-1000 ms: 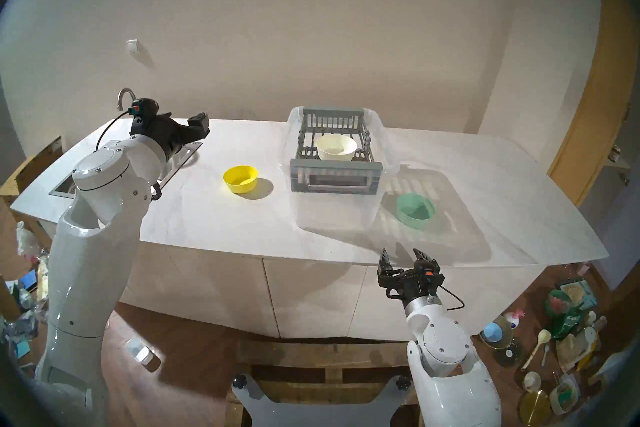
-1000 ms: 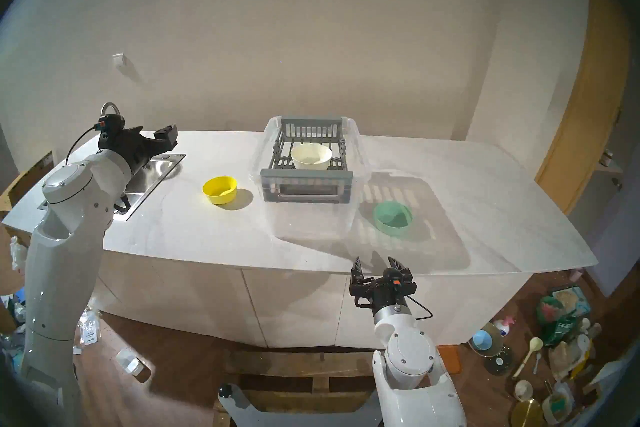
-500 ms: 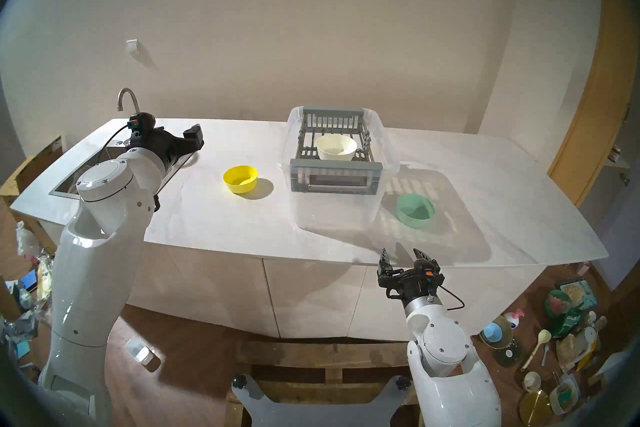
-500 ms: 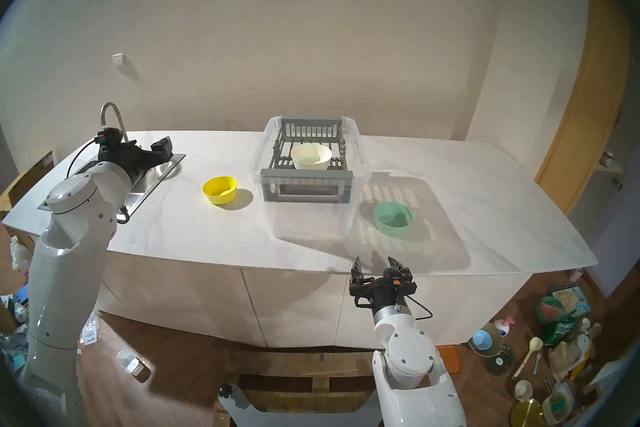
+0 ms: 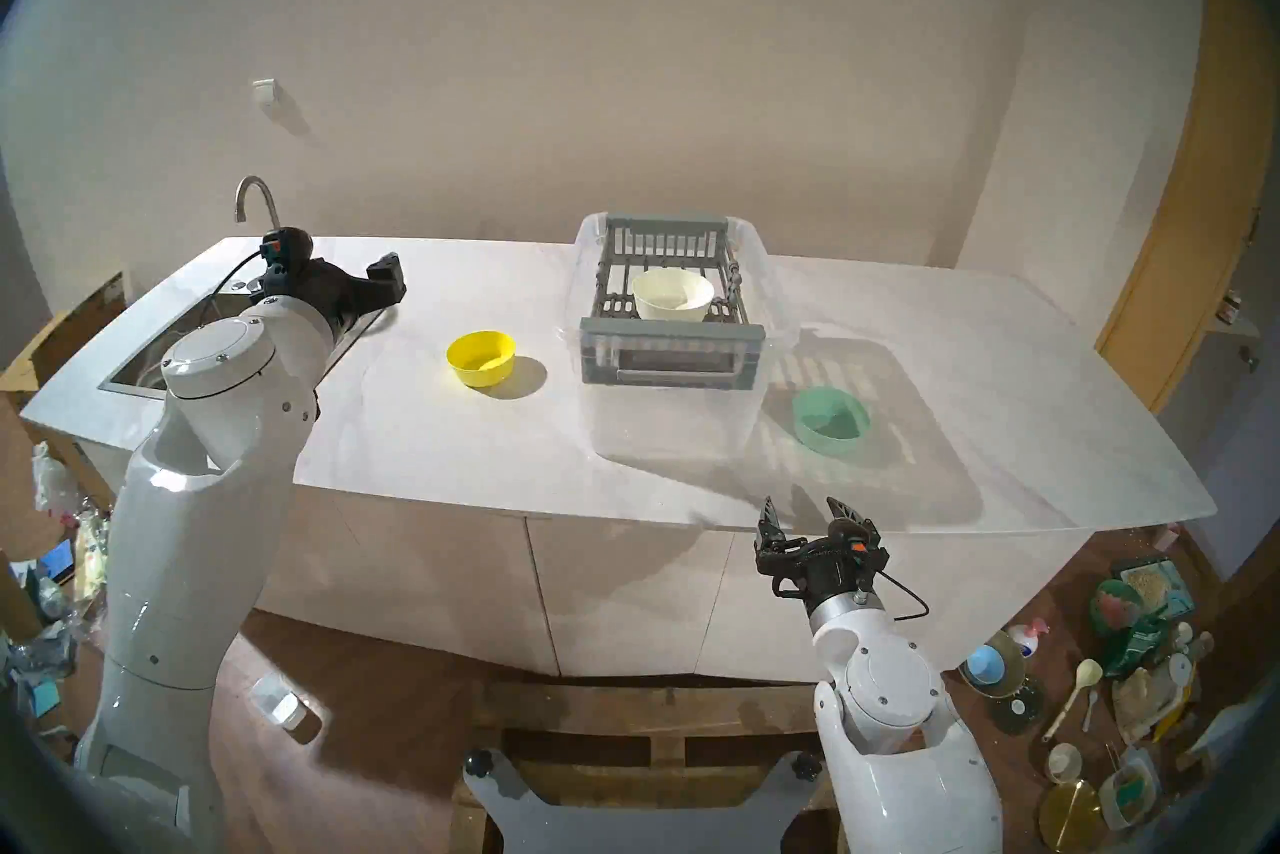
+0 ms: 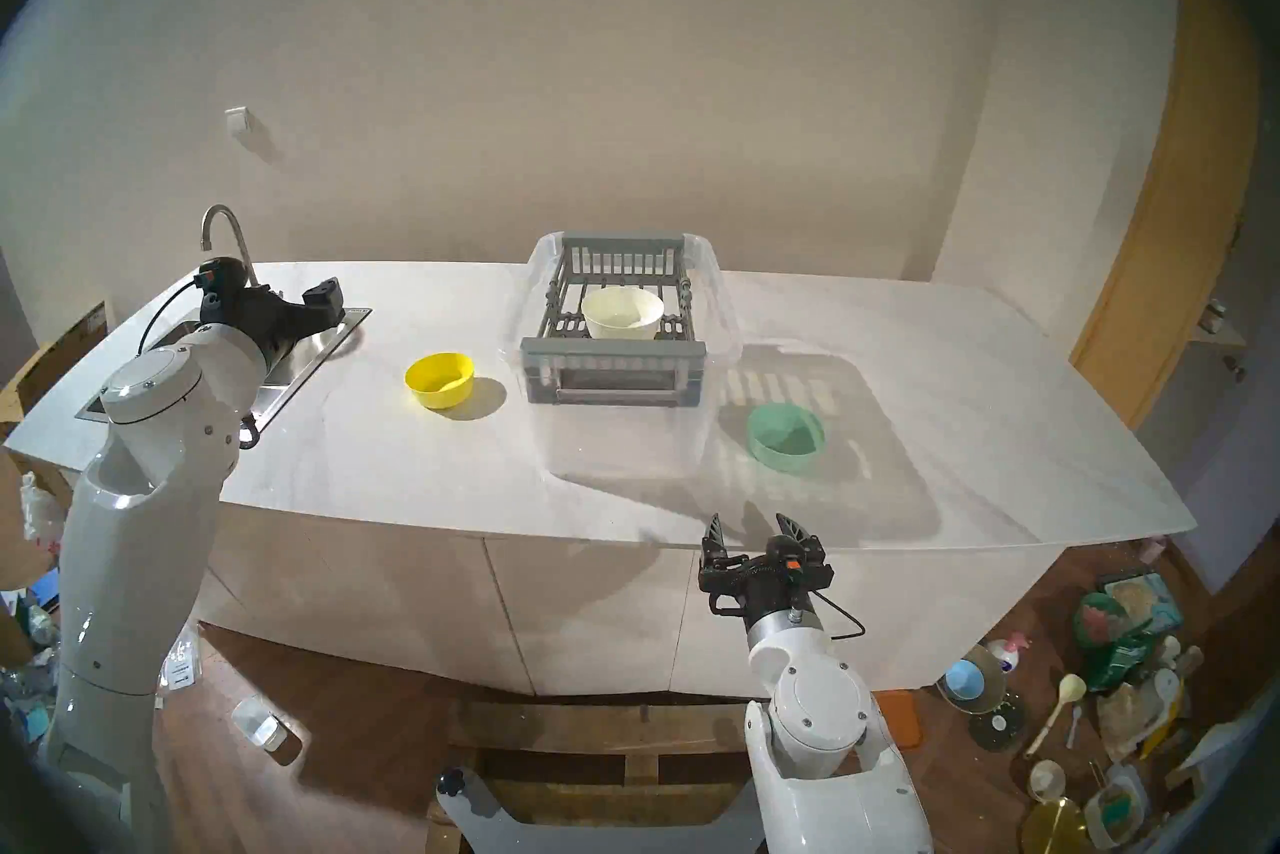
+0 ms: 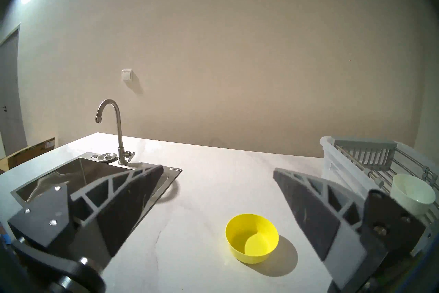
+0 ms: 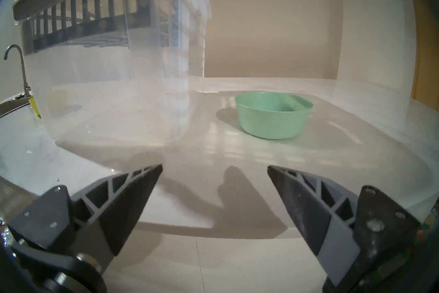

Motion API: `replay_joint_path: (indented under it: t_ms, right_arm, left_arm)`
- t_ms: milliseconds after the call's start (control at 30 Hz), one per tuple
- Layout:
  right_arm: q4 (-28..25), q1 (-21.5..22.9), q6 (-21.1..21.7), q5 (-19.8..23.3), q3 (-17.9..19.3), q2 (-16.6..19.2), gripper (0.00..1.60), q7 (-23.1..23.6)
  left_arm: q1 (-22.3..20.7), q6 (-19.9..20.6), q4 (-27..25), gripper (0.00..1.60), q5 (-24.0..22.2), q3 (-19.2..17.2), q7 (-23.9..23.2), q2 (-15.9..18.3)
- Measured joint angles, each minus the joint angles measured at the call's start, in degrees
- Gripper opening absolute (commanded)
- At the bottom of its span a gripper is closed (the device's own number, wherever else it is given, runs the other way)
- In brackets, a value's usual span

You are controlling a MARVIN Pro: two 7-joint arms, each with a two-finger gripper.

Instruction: Place the plate or bowl neatly into the plate slot of the drying rack

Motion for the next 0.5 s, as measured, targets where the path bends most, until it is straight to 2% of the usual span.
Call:
replay_joint_path:
  t_ms: [233,467,500]
  right_arm:
    - [-0.60,0.36,-0.27,0.12,0.08,0.88,1.60,0.70]
    - [-1.19,1.83,-0.45,0.16,0.81,7.41,1.60,5.57]
    - [-1.23,2.28,-0.45,0.29,1.08,9.26,1.60,7.67]
  left_arm:
    - [-0.02,-0.01,0.03,1.60,-0.02,0.11,0.00,0.13]
    - [-0.04,-0.01,0.07,1.60,-0.02,0.13,0.00,0.17]
    - [-0.04,-0.01,0.07,1.60,-0.03,0.14,0.00,0.17]
